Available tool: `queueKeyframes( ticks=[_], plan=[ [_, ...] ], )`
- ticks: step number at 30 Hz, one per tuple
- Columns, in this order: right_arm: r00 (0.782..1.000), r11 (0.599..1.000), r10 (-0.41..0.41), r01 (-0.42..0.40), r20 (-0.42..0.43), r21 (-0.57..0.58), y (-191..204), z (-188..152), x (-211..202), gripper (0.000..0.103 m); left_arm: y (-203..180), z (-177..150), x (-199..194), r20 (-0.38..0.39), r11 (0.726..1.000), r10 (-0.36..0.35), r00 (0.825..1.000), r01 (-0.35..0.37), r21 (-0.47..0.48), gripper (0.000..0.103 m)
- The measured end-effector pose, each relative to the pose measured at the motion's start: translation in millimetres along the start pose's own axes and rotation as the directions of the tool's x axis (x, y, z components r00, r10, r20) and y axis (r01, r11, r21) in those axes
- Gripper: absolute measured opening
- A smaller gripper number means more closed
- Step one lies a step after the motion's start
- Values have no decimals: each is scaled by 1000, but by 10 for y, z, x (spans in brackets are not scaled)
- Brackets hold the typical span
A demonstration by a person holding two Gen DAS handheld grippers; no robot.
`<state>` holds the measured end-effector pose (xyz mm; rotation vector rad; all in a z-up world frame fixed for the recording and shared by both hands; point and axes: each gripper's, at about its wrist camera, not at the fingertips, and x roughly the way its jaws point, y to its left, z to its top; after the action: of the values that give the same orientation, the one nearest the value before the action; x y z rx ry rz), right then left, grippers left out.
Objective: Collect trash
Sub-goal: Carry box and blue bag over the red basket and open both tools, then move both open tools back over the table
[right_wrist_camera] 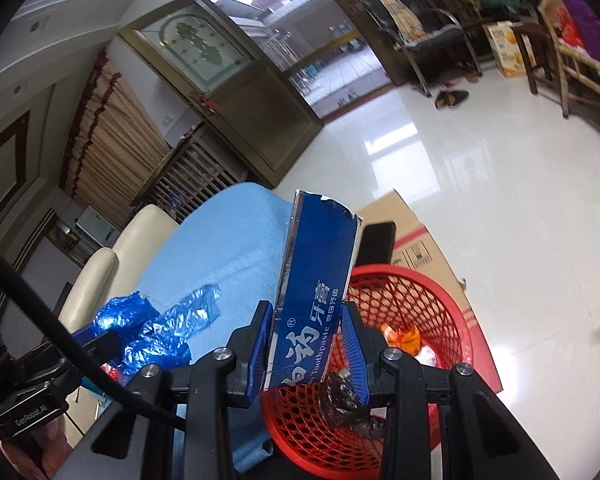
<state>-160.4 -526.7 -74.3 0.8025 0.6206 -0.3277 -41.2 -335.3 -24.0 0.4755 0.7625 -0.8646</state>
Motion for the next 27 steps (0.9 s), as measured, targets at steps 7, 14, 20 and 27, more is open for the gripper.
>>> queueKeyframes(
  ticks=[7,14,20,27],
  plan=[
    [997,998,19,-14,-73,63,-148,-24,104,40,-87,23,140,-24,1000,-17,1000,17,0,57],
    [993,993,43,-31,-111,111,-208,-49,197,40,-3,-34,85,-10,1000,18,1000,-18,-8,63],
    [995,995,46,-37,-93,97,-152,-42,181,40,162,-112,-17,7,998,54,999,-53,-39,63],
    [993,996,55,-48,-108,70,-42,-81,243,40,328,-304,-235,36,992,116,993,-115,-45,63]
  ],
)
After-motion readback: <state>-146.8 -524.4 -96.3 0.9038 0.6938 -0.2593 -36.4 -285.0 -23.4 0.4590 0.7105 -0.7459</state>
